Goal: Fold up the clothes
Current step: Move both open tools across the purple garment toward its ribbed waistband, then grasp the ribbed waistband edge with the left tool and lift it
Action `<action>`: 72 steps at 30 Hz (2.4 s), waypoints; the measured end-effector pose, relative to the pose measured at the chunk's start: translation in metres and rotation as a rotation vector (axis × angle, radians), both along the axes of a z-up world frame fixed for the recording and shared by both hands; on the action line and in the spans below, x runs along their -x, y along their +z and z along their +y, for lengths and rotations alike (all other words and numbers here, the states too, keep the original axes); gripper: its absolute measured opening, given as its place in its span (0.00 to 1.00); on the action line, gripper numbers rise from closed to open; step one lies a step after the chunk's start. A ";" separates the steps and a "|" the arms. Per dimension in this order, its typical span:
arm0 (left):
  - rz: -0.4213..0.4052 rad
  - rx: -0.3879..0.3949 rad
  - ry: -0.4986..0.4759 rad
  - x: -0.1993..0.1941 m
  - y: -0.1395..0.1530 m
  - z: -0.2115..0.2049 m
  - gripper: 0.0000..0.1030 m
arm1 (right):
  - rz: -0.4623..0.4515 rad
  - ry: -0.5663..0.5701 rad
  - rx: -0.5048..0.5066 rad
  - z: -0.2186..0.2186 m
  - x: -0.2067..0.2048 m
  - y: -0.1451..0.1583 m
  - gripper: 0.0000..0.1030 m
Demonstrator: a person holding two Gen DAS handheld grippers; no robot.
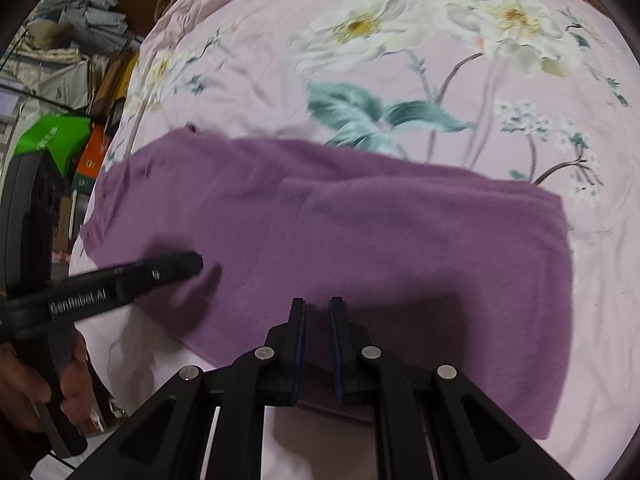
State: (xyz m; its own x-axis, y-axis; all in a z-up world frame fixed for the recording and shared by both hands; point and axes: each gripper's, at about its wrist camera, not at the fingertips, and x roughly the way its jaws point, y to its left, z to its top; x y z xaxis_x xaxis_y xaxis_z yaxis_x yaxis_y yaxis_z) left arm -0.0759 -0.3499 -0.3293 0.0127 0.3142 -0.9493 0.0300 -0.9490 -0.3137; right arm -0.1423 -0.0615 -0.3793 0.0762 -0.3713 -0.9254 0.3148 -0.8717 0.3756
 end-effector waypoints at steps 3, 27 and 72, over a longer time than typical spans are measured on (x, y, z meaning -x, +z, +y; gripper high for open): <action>0.017 0.035 -0.003 0.001 0.002 -0.009 0.32 | 0.005 0.024 -0.023 -0.007 -0.003 0.000 0.12; 0.066 0.070 -0.062 0.024 0.018 -0.154 0.32 | 0.033 -0.062 -0.098 -0.133 -0.031 0.014 0.22; 0.007 -0.136 0.314 -0.010 -0.014 -0.390 0.51 | 0.017 0.071 -0.103 -0.250 -0.042 -0.004 0.23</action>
State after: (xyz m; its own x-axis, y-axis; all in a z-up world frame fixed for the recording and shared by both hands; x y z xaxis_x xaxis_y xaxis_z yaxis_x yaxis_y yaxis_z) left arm -0.0660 -0.7400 -0.3429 -0.1108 0.4256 -0.8981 0.3118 -0.8432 -0.4380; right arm -0.1007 -0.3110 -0.3830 0.0825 -0.2680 -0.9599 0.3825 -0.8809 0.2788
